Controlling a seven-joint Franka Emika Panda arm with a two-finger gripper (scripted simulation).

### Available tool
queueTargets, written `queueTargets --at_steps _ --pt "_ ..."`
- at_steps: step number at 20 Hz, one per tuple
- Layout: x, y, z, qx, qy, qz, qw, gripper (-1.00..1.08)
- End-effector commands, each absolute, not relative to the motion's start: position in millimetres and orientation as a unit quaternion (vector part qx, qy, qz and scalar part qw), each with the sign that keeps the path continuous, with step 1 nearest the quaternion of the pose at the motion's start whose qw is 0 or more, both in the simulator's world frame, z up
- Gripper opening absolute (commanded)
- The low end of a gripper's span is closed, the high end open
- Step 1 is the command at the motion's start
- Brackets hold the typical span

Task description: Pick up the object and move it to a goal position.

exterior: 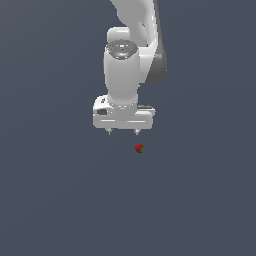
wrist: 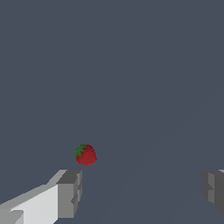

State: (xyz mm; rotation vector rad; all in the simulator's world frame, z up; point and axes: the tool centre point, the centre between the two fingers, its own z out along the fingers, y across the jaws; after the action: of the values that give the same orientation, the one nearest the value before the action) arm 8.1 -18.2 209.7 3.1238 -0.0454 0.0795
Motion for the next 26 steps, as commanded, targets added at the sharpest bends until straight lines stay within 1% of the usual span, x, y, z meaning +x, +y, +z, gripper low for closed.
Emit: queueTargets --at_steps 1,4,9,13,19,26 --pt "8 -18 210 1.000 -0.015 0.025 0.008 1.00" --pt "7 -23 208 1.000 -0.016 0.022 0.009 1.00" --pt "2 -44 204 1.000 -0.022 0.010 0.014 1.00" --pt "2 -46 205 1.000 -0.024 0.010 0.014 1.00" --pt "1 -32 187 1.000 -0.004 0.009 0.014 1.00" --pt "-7 8 136 0.998 0.054 0.005 0.011 1.00"
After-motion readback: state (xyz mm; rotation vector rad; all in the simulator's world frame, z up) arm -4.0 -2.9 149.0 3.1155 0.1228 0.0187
